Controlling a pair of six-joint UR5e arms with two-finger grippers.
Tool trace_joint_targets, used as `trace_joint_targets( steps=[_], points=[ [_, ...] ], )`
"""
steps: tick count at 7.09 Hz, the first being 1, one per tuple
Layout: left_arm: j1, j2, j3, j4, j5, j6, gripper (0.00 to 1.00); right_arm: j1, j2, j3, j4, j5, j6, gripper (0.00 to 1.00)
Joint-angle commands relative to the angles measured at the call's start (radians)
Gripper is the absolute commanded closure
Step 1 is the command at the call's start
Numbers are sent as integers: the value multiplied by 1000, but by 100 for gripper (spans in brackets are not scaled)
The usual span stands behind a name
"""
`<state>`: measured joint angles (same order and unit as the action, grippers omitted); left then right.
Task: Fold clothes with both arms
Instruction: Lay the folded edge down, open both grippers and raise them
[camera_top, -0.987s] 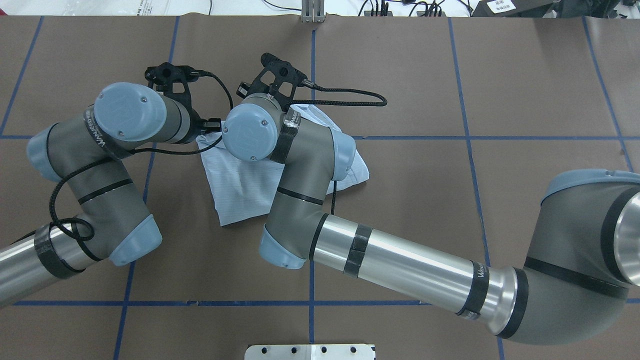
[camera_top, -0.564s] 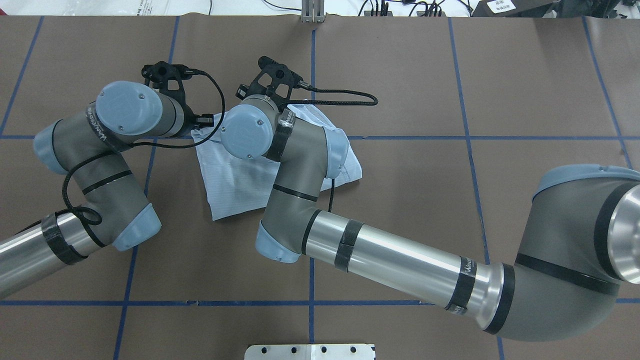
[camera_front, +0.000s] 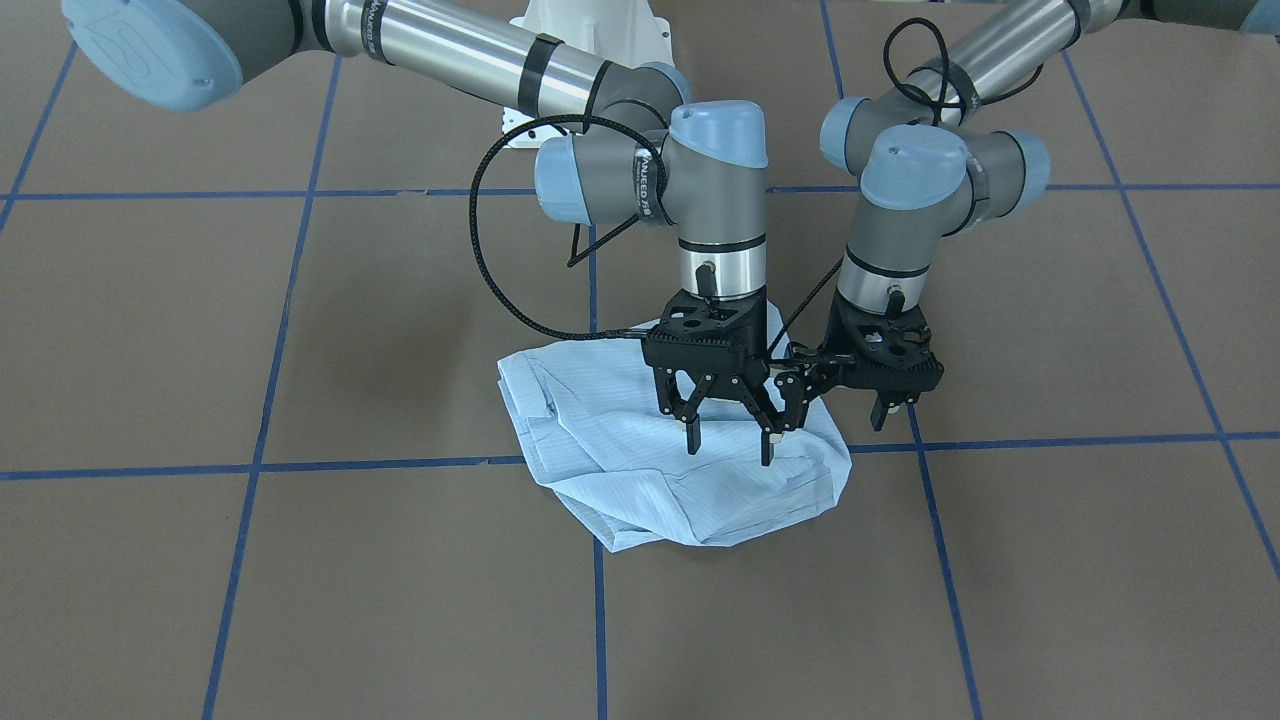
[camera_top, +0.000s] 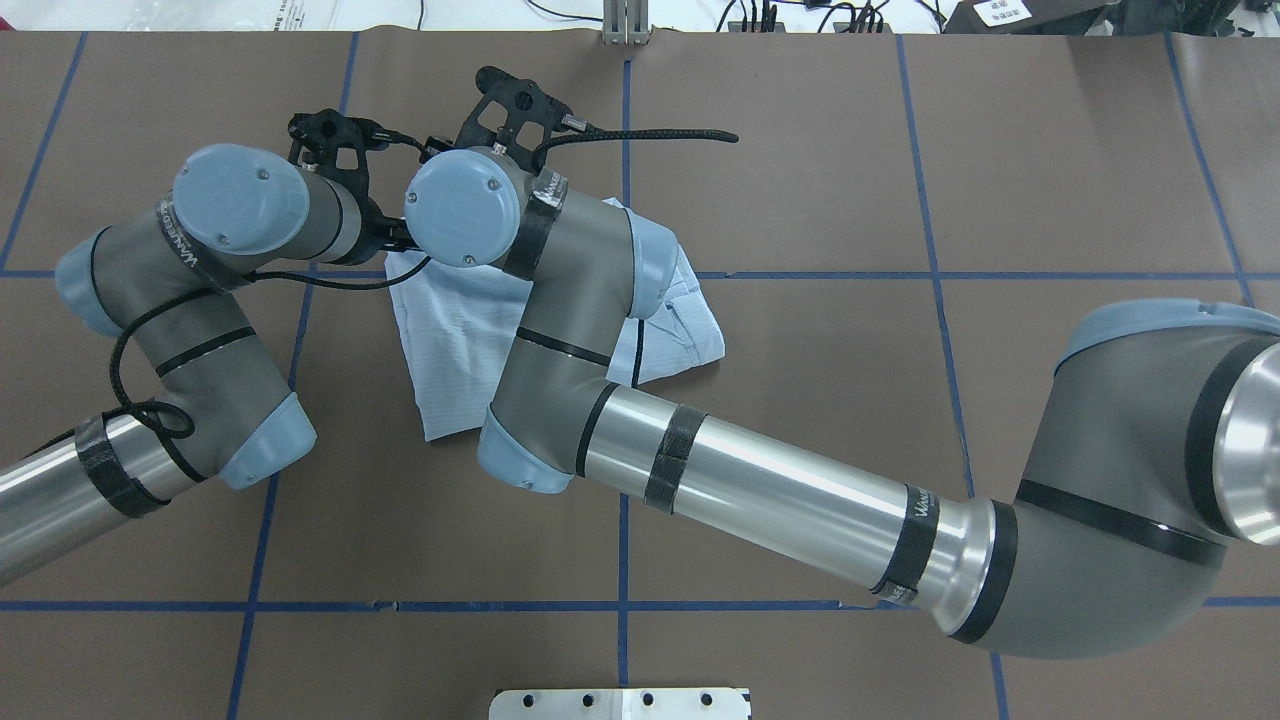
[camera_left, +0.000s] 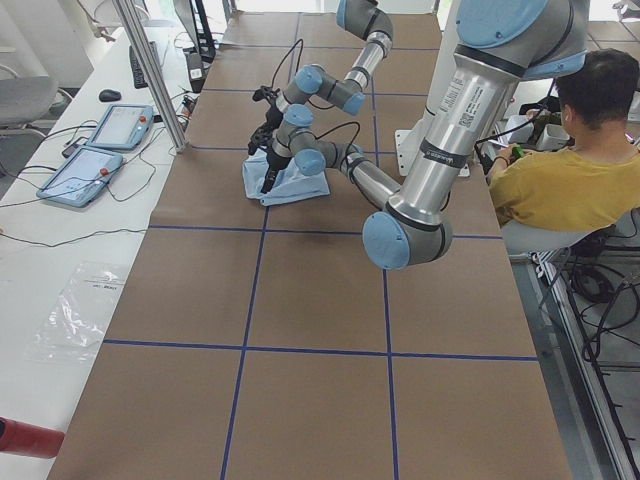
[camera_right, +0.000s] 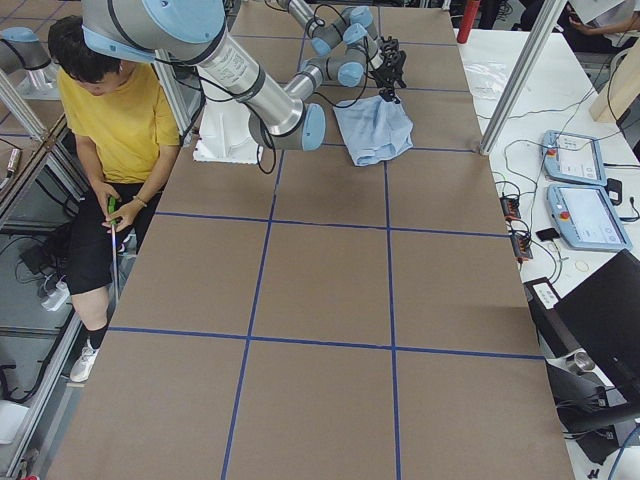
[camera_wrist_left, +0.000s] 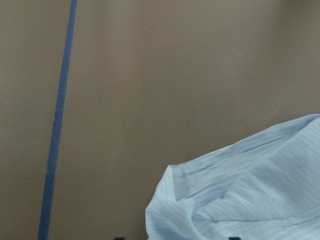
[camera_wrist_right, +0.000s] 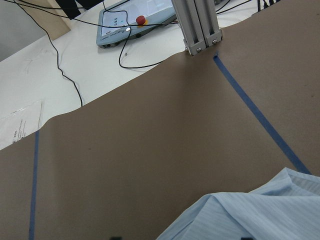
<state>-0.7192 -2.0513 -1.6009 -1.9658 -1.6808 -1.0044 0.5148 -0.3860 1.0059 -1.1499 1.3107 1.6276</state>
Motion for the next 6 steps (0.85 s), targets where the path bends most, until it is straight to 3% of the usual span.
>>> trace_joint_targets(
  steps=[1, 2, 3, 4, 5, 6],
  points=[
    [7, 0, 28, -4, -4, -5, 0, 66, -112, 137, -2, 130, -117, 0],
    [12, -16, 68, -7, 0, -5, 0, 108, -164, 187, 4, 207, -179, 0],
    [12, -70, 140, -8, 1, -5, 0, 122, -180, 188, 6, 220, -207, 0],
    [10, -72, 212, -106, 3, -2, 15, 123, -183, 188, 7, 220, -210, 0],
    [9, -72, 287, -227, 3, 3, 70, 123, -183, 188, 7, 219, -209, 0],
    [-2, -72, 289, -234, 3, 9, 100, 123, -182, 188, 7, 217, -209, 0]
  ],
)
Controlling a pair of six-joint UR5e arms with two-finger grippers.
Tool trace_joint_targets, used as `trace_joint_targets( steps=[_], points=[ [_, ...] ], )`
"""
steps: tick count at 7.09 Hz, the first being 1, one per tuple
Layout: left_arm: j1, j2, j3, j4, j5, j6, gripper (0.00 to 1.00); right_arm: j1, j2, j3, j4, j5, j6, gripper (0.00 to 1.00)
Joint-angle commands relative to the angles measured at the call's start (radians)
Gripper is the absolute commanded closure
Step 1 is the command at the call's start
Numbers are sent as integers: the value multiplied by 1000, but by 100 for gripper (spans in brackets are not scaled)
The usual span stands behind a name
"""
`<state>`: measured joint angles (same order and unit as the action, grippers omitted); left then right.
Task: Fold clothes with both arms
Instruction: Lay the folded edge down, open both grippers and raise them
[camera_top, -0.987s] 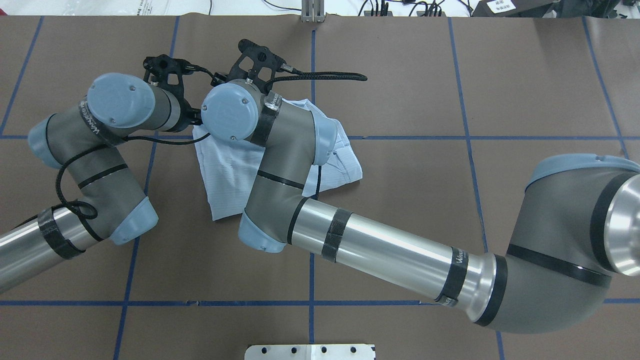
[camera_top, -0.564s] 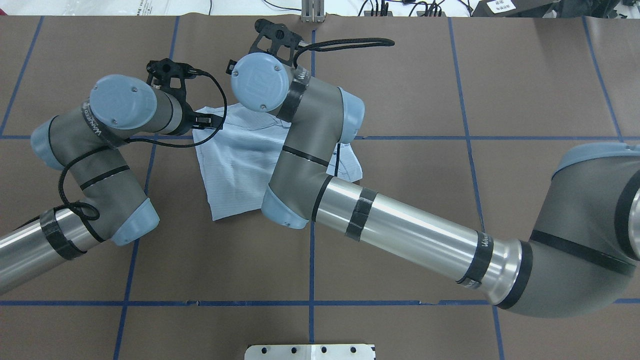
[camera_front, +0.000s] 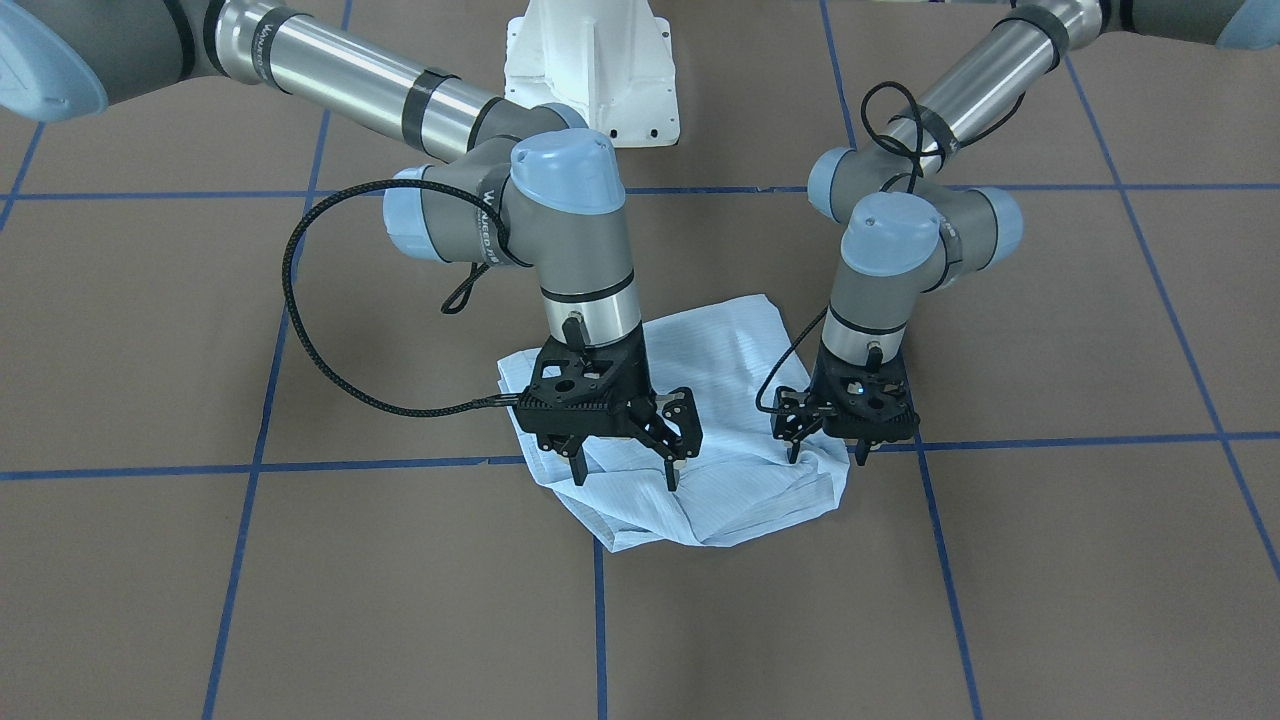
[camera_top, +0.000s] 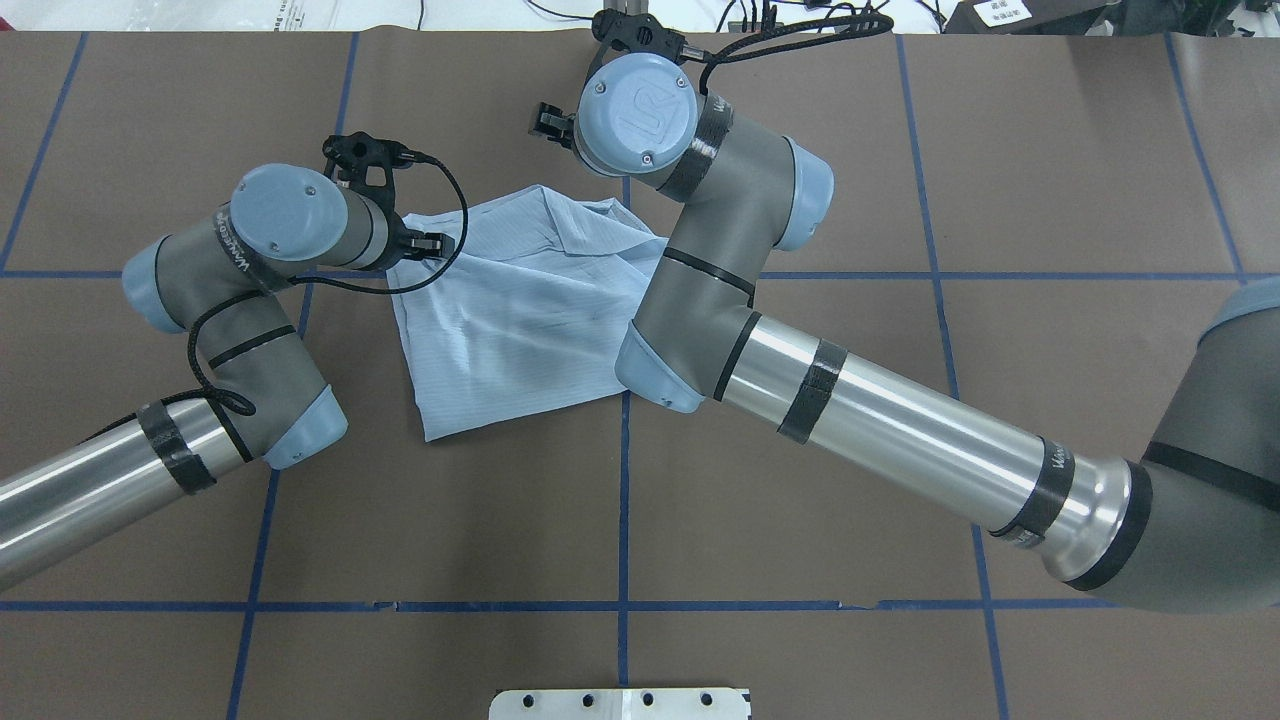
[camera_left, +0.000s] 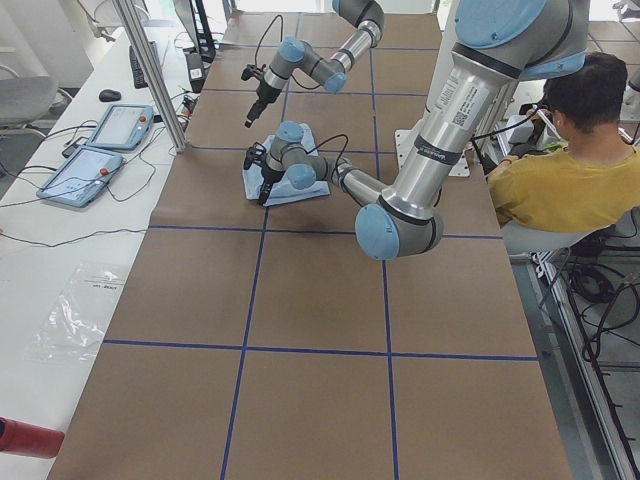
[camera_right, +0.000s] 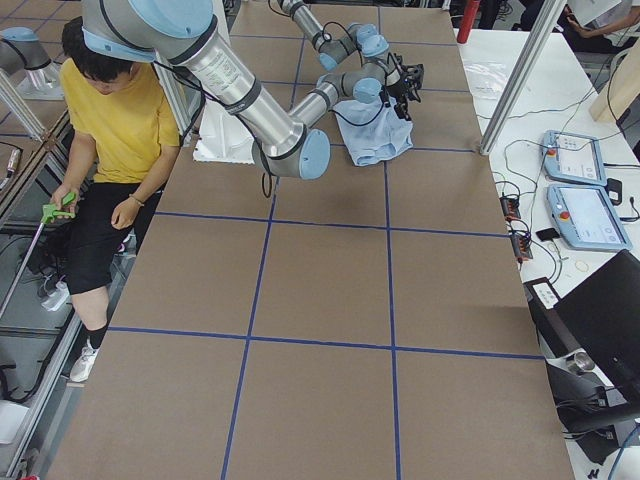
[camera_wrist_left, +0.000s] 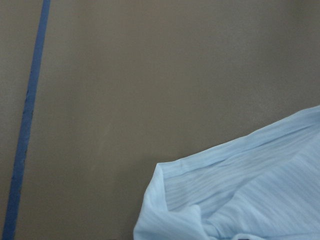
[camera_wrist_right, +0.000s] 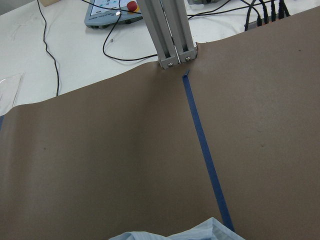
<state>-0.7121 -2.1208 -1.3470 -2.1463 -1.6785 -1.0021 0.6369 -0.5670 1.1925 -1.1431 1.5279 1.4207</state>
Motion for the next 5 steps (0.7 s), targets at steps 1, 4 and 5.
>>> trace_joint_targets(
  steps=[1, 4, 5],
  points=[
    [-50, -2, 35, -52, -1, 54, 100, 1, -1, 1, 0, -2, 0, 0],
    [-152, -2, 81, -64, -1, 152, 98, -2, -4, -1, 0, -3, 4, 0],
    [-152, -1, 78, -64, -1, 155, 24, -2, -11, -1, 0, -5, 6, 0]
  ],
)
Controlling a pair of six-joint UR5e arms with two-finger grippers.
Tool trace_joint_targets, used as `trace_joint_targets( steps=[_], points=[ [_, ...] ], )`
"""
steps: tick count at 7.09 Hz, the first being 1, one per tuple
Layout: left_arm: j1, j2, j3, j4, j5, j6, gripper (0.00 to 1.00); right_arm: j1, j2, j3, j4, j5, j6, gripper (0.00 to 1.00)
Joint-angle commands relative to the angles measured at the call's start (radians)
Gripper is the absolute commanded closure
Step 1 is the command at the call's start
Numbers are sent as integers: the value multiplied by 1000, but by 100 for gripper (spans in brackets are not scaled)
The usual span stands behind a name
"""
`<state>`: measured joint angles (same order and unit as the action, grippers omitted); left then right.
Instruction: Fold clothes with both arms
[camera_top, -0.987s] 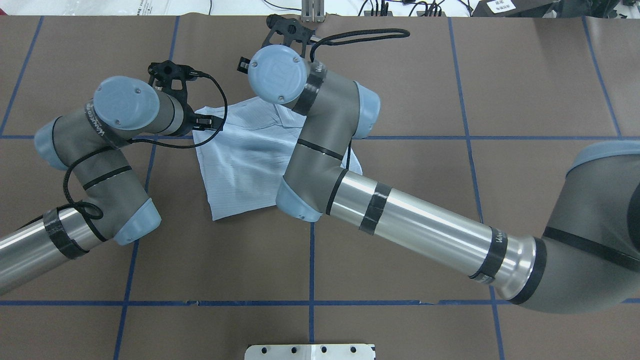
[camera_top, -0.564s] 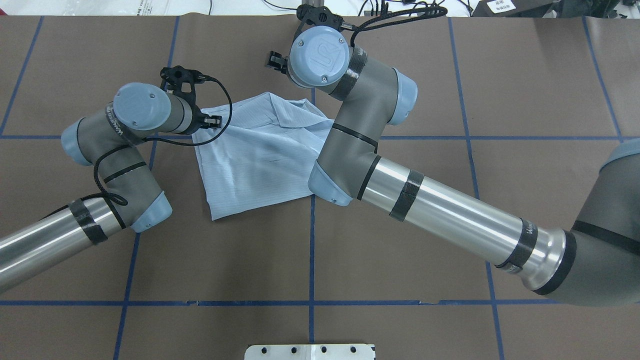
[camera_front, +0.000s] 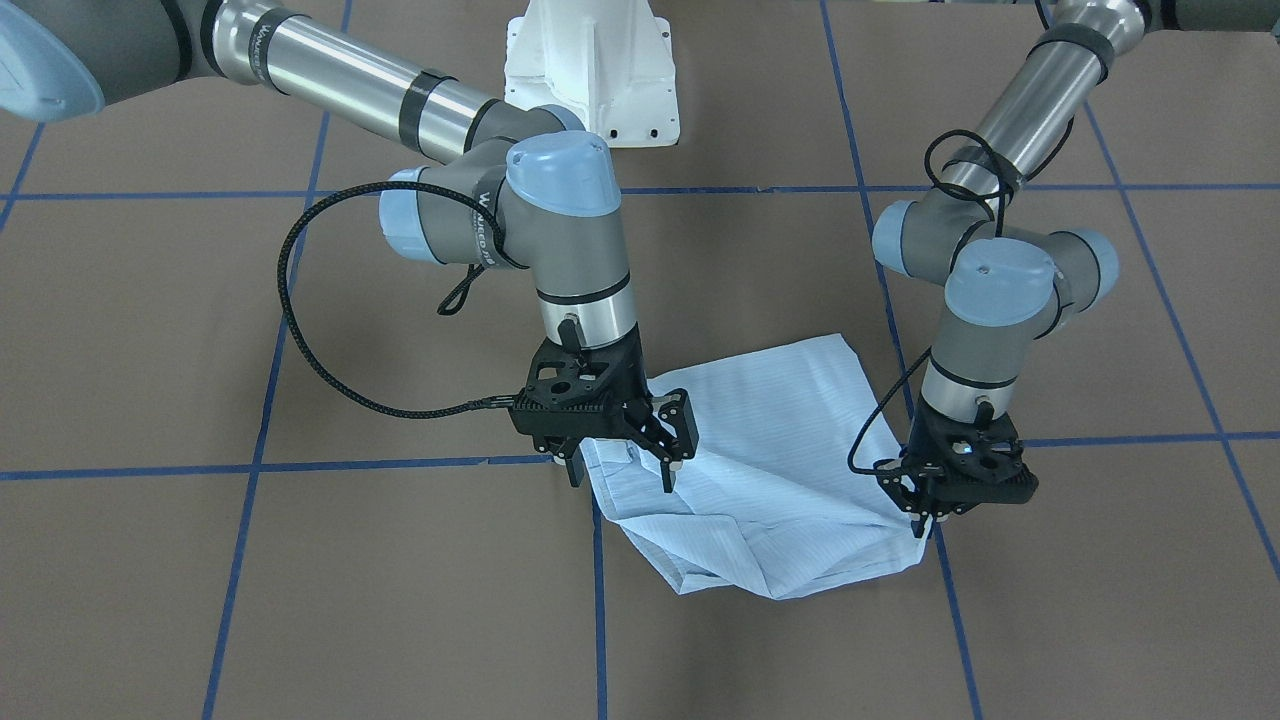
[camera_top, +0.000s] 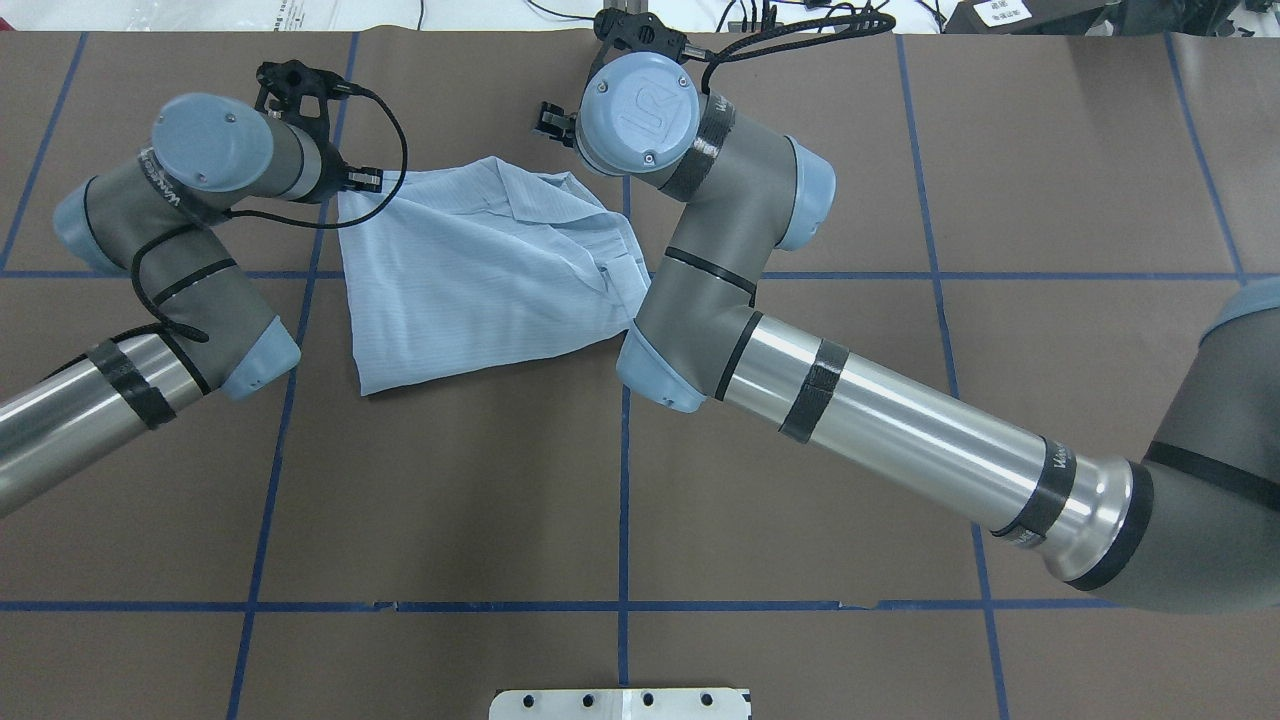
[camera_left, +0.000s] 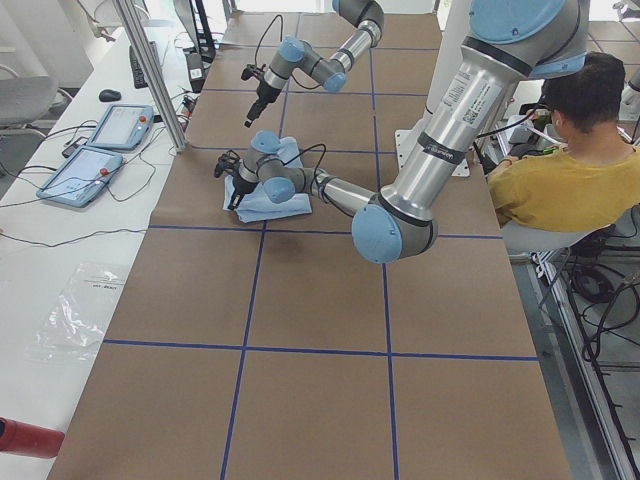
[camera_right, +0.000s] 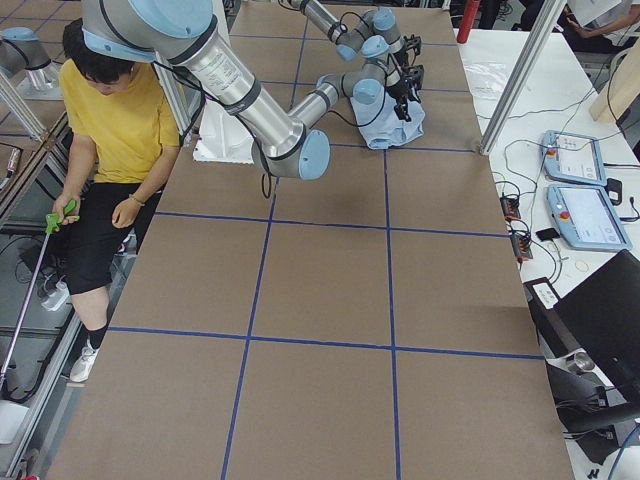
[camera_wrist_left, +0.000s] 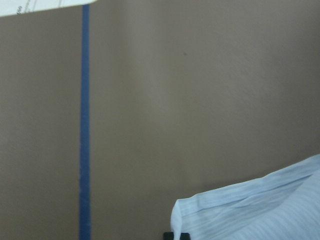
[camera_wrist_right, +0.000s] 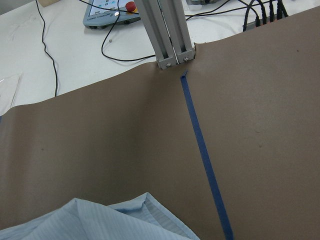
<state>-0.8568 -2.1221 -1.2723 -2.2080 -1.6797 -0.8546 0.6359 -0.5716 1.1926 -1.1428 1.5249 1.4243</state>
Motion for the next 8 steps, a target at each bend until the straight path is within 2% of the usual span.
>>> trace_joint_targets(
  steps=[1, 2, 3, 4, 5, 6, 8],
  points=[
    [-19, -1, -8, -1, -11, 64, 0, -7, -10, -2, -5, -2, 36, 0],
    [-59, 4, -39, 5, -73, 145, 0, -33, -16, -2, -23, -2, 176, 2],
    [-77, 31, -58, -2, -118, 166, 0, -66, -13, 5, -137, 3, 288, 6],
    [-77, 43, -73, -2, -117, 163, 0, -93, -37, 45, -212, 6, 361, 12],
    [-77, 47, -76, -4, -117, 158, 0, -116, -112, 112, -238, 6, 396, 14],
    [-77, 47, -76, -4, -117, 154, 0, -140, -140, 117, -232, -2, 433, 14],
    [-77, 56, -88, -4, -115, 152, 0, -166, -120, 110, -229, -52, 511, 17]
  ],
)
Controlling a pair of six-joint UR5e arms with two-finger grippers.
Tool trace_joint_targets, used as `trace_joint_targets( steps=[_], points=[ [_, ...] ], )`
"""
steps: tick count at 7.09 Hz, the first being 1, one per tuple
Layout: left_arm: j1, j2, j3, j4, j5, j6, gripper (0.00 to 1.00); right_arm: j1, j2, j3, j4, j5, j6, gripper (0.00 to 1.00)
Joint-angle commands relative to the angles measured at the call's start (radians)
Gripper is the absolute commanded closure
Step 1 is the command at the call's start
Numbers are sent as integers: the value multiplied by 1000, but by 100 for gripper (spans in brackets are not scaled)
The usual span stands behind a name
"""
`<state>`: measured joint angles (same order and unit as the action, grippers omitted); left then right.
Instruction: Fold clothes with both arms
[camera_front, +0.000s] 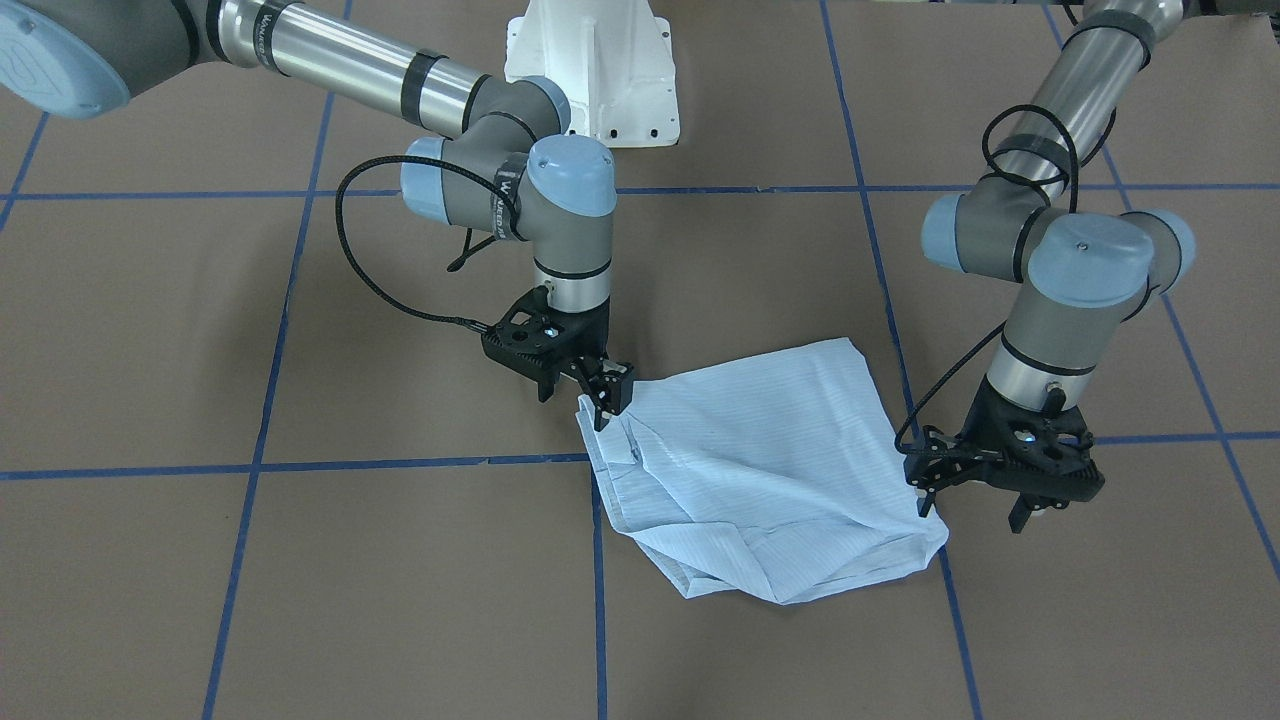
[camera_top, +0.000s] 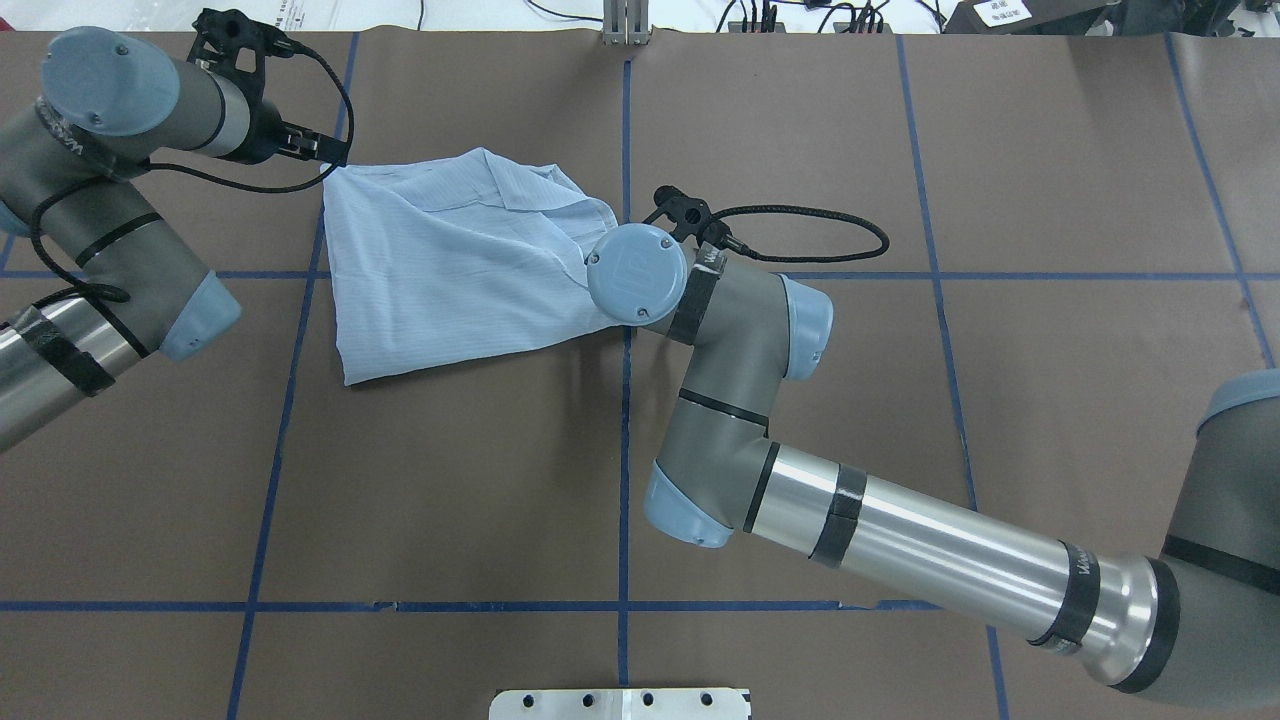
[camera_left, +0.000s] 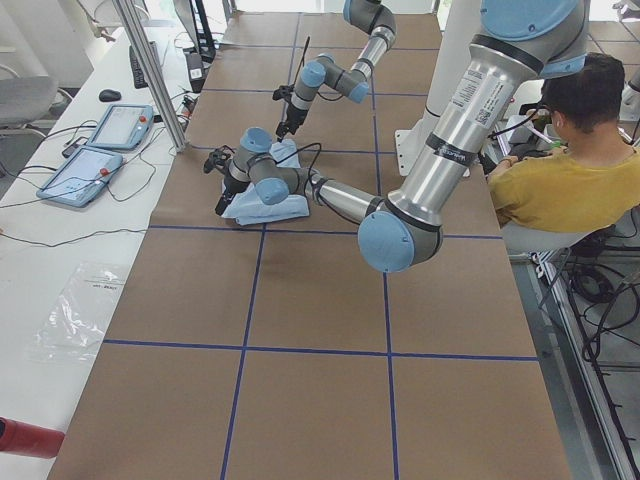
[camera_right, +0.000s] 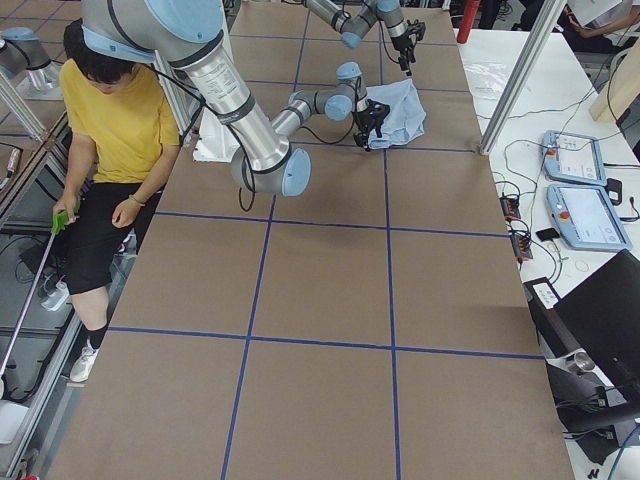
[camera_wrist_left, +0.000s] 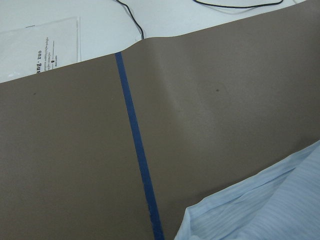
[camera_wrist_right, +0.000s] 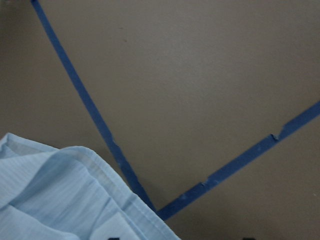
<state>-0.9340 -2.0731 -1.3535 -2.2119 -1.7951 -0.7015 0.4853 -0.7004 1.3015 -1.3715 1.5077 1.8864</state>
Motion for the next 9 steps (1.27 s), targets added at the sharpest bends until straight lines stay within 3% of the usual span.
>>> trace_joint_targets(
  steps=[1, 2, 3, 4, 5, 7, 8, 9],
  points=[
    [0, 7, -7, 0, 0, -1, 0, -24, 33, -23, 2, -68, 87, 23],
    [0, 7, -7, 0, 0, -1, 0, -36, 44, -62, 53, -104, 95, 31],
    [0, 7, -7, 0, 0, -1, 0, -39, 44, -92, 104, -119, 115, 49],
    [0, 7, -9, 0, 0, -1, 0, -40, 45, -93, 111, -119, 117, 91],
    [0, 7, -9, 0, 0, -3, 0, -39, 55, -85, 108, -119, 114, 100],
    [1, 5, -9, 0, 0, -3, 0, -36, 29, -35, 100, -113, 106, 100],
    [0, 5, -9, 0, 0, -3, 0, -37, -47, 46, 101, -113, 100, 100],
    [0, 5, -9, 0, 0, -3, 0, -37, -186, 211, 100, -115, 99, 100]
  ],
)
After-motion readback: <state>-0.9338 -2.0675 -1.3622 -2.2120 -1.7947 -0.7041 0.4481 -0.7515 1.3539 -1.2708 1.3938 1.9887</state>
